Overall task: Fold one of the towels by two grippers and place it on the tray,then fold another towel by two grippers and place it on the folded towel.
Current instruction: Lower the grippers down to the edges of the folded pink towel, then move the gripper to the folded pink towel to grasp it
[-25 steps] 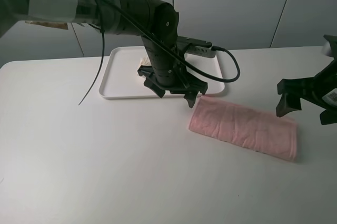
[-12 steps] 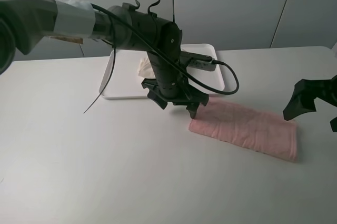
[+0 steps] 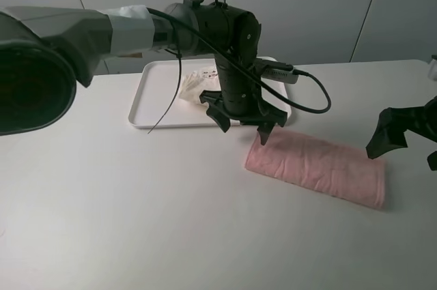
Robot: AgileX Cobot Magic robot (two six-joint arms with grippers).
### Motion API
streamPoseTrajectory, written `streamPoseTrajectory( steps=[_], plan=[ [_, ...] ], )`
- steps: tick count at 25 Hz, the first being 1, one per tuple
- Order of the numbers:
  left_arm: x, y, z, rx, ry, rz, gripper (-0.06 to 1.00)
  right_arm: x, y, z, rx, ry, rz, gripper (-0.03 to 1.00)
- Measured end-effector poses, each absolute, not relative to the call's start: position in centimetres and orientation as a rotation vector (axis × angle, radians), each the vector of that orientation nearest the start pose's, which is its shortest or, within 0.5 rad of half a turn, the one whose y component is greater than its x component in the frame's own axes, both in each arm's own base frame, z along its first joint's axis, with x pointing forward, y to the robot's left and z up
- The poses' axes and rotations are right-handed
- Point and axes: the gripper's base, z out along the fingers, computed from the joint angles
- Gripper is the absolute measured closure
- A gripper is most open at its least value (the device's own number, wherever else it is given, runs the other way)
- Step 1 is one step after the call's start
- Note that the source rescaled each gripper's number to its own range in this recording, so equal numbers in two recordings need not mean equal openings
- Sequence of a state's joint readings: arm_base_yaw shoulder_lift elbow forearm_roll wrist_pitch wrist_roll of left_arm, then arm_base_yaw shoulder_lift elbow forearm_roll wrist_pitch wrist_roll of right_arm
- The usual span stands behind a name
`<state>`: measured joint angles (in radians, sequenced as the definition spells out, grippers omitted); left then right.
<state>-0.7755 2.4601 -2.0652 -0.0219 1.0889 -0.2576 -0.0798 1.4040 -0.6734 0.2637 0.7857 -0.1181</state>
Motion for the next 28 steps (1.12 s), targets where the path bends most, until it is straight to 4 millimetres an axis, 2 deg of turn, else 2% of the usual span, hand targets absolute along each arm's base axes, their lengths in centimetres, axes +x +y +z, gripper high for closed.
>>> streamPoseTrajectory(
  steps=[6, 13, 18, 23, 28],
  plan=[
    [36.0, -35.3, 11.8, 0.752, 2.933, -0.099, -0.06, 22.4, 0.9, 18.5, 0.087, 2.963, 0.189, -0.03],
    [36.0, -35.3, 10.3, 0.74, 2.96, -0.08, -0.06, 22.6, 1.3, 18.2, 0.057, 2.968, 0.157, -0.03],
    [36.1, -35.4, 10.3, 0.717, 2.96, -0.087, -0.06, 22.6, 1.3, 18.2, 0.057, 2.966, 0.154, -0.03],
    [36.1, -35.4, 10.3, 0.713, 2.96, -0.087, -0.06, 22.8, 1.3, 17.1, 0.103, 3.014, 0.156, -0.03],
    [36.1, -35.4, 10.3, 0.713, 2.96, -0.087, -0.06, 23.4, 1.2, 15.1, 0.23, 3.094, 0.143, -0.03]
  ],
)
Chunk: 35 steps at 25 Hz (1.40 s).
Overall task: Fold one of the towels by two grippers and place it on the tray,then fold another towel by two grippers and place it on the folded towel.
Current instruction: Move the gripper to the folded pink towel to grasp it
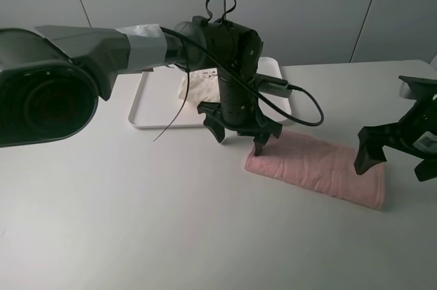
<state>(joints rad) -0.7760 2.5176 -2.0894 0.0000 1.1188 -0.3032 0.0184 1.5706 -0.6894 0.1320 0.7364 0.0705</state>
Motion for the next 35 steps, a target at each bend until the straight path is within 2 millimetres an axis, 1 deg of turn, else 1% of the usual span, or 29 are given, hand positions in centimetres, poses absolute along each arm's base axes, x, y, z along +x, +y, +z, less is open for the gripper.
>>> streamPoseTrajectory(
  steps=[3, 7, 10, 13, 17, 22, 27, 35],
  plan=[
    [36.1, -35.4, 10.3, 0.713, 2.96, -0.087, -0.06, 24.3, 1.2, 14.7, 0.282, 3.106, 0.126, -0.03],
    [36.1, -35.4, 10.3, 0.732, 2.956, -0.086, -0.06, 25.7, 1.1, 14.5, 0.272, 3.102, 0.128, -0.03],
    [36.1, -35.4, 10.3, 0.743, 2.953, -0.085, -0.06, 26.2, 0.4, 13.7, 0.293, 3.128, 0.137, -0.03],
    [36.1, -35.4, 10.3, 0.76, 2.948, -0.085, -0.06, 26.3, -0.4, 13.0, 0.312, 3.157, 0.149, -0.03],
    [36.1, -35.4, 10.3, 0.768, 2.945, -0.085, -0.06, 26.4, -1.0, 13.0, 0.302, 3.146, 0.148, -0.03],
    [36.1, -35.4, 10.3, 0.771, 2.944, -0.085, -0.06, 26.7, -1.0, 12.8, 0.294, 3.121, 0.144, -0.03],
    [36.1, -35.4, 10.3, 0.771, 2.944, -0.085, -0.06, 26.8, -1.0, 11.3, 0.3, 3.159, 0.142, -0.02],
    [36.1, -35.4, 10.3, 0.777, 2.942, -0.084, -0.06, 27.2, -1.1, 10.1, 0.344, 3.156, 0.133, -0.01]
  ],
)
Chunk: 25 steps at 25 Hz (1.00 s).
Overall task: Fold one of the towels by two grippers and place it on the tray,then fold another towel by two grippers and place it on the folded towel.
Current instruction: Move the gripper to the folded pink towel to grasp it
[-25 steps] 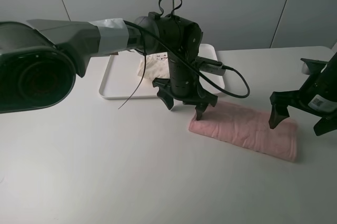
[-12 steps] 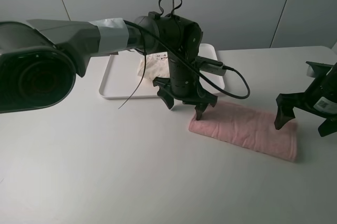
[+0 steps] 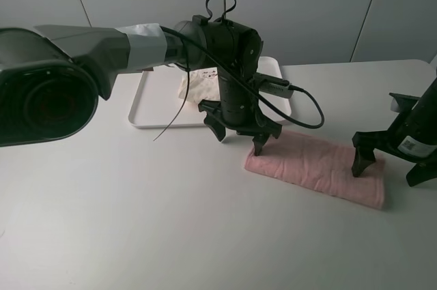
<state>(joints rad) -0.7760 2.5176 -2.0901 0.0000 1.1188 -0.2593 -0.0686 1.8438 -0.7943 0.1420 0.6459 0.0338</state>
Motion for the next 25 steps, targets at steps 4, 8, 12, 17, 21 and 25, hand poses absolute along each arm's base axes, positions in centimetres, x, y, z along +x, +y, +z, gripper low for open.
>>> streamPoseTrajectory(
  steps=[4, 8, 12, 17, 21, 25],
  plan=[
    [36.08, -35.41, 10.32, 0.78, 2.942, -0.084, -0.06, 27.19, -1.1, 9.85, 0.362, 3.156, 0.132, -0.01],
    [36.08, -35.41, 10.32, 0.78, 2.942, -0.084, -0.06, 26.88, -1.12, 9.66, 0.368, 3.143, 0.125, -0.01],
    [36.08, -35.41, 10.32, 0.78, 2.942, -0.084, -0.06, 26.44, -1.22, 9.41, 0.343, 3.129, 0.102, 0.14],
    [36.09, -35.42, 10.33, 0.78, 2.94, -0.085, -0.06, 26.47, -1.15, 9.38, 0.366, 3.119, 0.116, 0.44],
    [36.11, -35.43, 10.37, 0.779, 2.939, -0.086, -0.06, 26.44, -1.02, 9.33, 0.403, 3.111, 0.138, 0.6],
    [36.07, -35.47, 10.37, 0.776, 2.943, -0.094, -0.06, 26.41, -0.84, 9.29, 0.447, 3.103, 0.169, 0.88]
  ],
)
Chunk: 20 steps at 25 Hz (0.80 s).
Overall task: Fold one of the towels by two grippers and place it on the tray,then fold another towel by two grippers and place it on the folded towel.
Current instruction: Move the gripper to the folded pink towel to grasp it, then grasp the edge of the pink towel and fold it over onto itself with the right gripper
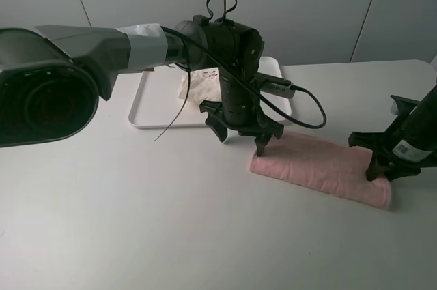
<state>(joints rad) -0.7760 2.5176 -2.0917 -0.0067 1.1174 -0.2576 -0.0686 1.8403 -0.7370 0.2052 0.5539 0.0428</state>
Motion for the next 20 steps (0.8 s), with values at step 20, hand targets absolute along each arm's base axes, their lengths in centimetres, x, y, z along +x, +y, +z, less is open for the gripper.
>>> streamPoseTrajectory(
  steps=[20],
  plan=[
    [36.08, -35.46, 10.37, 0.784, 2.935, -0.08, -0.05, 26.34, -0.3, 9.51, 0.48, 3.106, 0.26, 0.93]
  ],
)
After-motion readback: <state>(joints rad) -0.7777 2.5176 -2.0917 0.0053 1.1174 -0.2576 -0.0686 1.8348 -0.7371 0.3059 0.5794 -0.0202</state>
